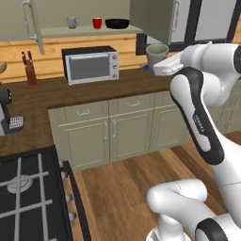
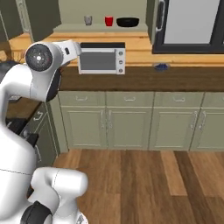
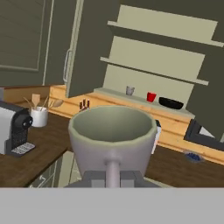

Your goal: Gather all objects into one cabinet and sort the glasses and bowls to opposite sides.

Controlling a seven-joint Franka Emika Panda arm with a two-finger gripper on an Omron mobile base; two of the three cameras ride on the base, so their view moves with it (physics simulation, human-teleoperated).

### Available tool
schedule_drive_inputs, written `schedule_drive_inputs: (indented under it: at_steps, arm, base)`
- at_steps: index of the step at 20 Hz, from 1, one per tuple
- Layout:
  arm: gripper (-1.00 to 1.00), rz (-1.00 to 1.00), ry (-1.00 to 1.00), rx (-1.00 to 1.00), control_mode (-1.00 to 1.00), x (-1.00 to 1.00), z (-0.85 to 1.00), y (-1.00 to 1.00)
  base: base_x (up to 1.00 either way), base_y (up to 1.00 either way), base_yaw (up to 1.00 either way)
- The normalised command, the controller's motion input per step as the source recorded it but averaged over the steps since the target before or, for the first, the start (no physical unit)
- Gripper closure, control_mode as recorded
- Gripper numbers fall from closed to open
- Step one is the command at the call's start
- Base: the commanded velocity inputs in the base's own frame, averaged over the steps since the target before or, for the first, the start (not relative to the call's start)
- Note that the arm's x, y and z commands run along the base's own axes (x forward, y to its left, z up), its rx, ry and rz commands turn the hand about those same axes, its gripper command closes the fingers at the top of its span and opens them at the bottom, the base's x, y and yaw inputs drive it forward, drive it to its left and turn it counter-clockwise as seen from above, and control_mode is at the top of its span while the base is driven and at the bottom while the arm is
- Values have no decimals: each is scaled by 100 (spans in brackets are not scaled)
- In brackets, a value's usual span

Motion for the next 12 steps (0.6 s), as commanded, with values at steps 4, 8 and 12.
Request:
schedule_drive_inputs:
  at_steps: [4,8,12]
  arm:
    - [100,0,0,0,100,0,0,0]
    - [100,0,0,0,100,0,0,0]
    - [100,0,0,0,100,0,0,0]
  base:
    - [2,11,14]
    - [46,9,0]
    - [100,11,0]
